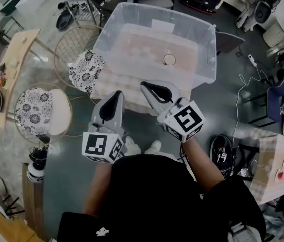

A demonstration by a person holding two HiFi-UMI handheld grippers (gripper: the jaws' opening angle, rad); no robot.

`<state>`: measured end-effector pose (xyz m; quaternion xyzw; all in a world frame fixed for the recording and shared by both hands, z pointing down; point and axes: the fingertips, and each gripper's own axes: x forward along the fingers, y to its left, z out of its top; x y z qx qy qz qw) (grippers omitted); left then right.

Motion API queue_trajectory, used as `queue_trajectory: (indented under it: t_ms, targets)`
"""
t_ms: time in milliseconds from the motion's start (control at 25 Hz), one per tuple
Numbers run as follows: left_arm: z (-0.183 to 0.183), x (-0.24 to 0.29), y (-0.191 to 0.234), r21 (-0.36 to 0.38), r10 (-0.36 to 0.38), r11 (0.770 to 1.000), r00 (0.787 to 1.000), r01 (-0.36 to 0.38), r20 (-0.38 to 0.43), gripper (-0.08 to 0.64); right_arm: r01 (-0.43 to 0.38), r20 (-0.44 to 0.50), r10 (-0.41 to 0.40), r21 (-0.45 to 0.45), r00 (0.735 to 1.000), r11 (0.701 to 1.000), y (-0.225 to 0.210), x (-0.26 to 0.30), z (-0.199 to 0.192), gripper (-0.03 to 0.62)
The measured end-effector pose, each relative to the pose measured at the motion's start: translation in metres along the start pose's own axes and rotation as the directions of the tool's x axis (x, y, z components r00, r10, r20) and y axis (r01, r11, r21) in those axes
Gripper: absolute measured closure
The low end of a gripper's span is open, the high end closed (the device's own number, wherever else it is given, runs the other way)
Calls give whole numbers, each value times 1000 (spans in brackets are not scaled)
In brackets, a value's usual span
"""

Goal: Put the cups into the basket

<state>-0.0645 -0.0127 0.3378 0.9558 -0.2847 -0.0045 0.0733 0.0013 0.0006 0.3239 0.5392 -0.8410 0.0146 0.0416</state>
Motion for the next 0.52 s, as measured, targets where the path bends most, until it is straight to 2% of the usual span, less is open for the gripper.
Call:
queue_trajectory:
  t_ms: [520]
  targets:
    - [-4,-15,-28,10,42,999,999,-42,-5,554,-39,16,39,4,999,999,11,-32,-3,591]
